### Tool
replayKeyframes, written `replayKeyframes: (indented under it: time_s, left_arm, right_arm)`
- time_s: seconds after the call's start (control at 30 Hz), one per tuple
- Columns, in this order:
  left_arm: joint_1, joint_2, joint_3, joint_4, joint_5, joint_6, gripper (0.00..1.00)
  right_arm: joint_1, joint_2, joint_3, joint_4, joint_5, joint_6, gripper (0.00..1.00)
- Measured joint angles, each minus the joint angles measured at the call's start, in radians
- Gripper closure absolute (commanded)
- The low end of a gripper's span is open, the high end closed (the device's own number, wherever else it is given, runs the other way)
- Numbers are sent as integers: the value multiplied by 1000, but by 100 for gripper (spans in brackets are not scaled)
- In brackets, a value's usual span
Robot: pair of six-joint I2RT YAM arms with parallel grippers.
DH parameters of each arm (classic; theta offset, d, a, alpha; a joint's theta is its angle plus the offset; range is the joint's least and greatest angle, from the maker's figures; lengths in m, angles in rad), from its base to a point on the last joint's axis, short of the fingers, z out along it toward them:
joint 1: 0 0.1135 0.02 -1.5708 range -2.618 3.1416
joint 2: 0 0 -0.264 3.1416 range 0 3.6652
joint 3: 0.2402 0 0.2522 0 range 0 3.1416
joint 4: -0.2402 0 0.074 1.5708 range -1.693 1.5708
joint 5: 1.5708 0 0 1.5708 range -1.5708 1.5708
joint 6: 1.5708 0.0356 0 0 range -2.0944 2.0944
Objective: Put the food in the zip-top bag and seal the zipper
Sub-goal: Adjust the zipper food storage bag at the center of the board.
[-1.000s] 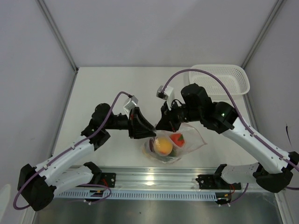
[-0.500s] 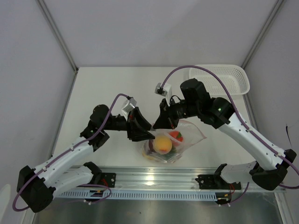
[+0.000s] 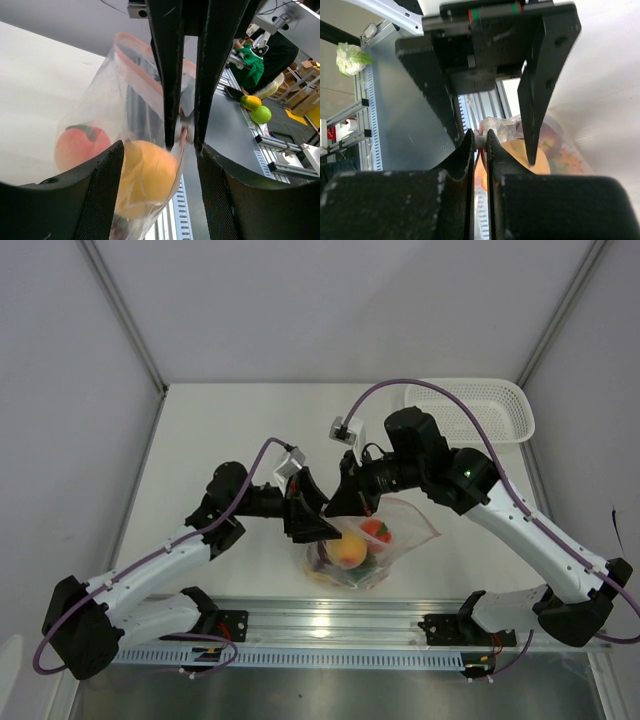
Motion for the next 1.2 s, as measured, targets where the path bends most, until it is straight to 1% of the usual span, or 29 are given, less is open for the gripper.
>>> replayKeyframes:
  time_s: [0.07, 0.1, 0.13, 0.23, 0.27, 0.4, 0.6, 0.93, 1.2]
  left_arm:
    - [-21, 16, 11, 6, -9, 0, 42]
    - [-31, 24, 13, 14, -15, -2, 48]
    - [-37, 31, 13, 27, -17, -8, 66]
    - [-48, 42, 14, 60, -6, -29, 99]
    - [-47, 46, 14, 54, 12, -38, 99]
    - [-43, 74, 14, 77, 11, -53, 99]
    - [-43, 53, 12, 39, -42, -40, 99]
    - [-43, 51, 13, 24, -53, -32, 100]
    - [-27, 21, 12, -11, -123, -17, 99]
  right_arm:
    - [0, 3, 0, 3, -5, 5, 100]
    - [0, 5, 0, 6, -8, 7, 100]
    - [0, 5, 0, 8, -10, 7, 100]
    - [-6, 8, 0, 10, 4, 6, 100]
    - [-11, 7, 0, 10, 15, -2, 100]
    - [-17, 4, 3, 7, 23, 5, 100]
    - [-19, 1, 3, -1, 37, 2, 100]
    - [-23, -19, 3, -32, 43, 3, 100]
    - [-24, -41, 2, -83, 79, -11, 100]
